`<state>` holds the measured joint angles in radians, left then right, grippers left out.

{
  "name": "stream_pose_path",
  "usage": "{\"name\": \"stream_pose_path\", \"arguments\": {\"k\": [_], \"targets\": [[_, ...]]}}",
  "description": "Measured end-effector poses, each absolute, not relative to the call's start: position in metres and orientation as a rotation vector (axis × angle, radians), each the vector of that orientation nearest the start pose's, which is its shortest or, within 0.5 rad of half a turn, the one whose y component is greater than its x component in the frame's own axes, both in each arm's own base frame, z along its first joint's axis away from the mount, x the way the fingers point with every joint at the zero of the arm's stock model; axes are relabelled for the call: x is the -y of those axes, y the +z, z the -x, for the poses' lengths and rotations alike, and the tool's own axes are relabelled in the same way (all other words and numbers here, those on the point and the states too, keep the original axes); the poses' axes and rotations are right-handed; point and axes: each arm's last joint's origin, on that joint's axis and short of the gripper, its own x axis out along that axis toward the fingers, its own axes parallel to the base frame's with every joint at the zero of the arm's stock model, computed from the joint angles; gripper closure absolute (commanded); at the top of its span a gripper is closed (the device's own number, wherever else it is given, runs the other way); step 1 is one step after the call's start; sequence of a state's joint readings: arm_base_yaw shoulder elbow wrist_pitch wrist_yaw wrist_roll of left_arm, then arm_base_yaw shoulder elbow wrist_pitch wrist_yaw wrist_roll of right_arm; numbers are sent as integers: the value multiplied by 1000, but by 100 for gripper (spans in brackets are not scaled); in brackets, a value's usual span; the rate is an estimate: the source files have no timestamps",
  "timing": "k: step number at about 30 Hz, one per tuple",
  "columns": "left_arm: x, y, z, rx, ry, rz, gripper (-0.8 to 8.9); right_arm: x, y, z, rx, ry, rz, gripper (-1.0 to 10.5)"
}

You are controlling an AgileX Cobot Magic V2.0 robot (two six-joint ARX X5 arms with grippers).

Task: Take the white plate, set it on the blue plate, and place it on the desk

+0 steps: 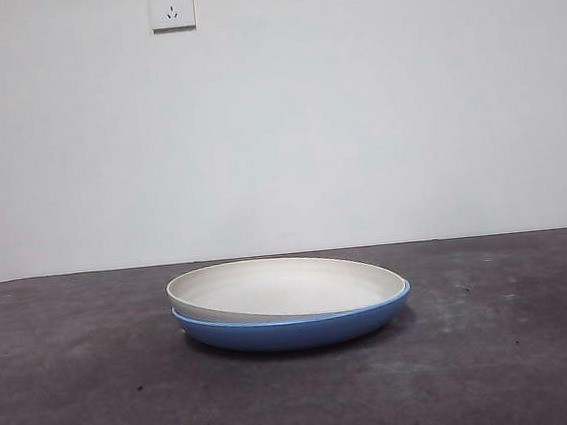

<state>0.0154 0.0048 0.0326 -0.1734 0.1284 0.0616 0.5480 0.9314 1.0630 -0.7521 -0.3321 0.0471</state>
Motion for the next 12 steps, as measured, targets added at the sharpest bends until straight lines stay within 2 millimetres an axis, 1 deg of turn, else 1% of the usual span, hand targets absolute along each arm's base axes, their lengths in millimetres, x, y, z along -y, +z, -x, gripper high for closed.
{"name": "stream_pose_path", "arguments": {"k": [2,5,8,12], "targets": [[2,158,-95,-142,-117,-51,805,-91,355,-145,-548,812,6,939],[2,158,-95,-142,-117,-51,805,-75,350,-142,-425,750,-19,939],[2,158,-95,-142,-117,-51,805,-57,335,-138,-327,655,-33,939],[2,158,-95,-142,-117,-51,805,-36,304,-129,-199,529,-45,939]]}}
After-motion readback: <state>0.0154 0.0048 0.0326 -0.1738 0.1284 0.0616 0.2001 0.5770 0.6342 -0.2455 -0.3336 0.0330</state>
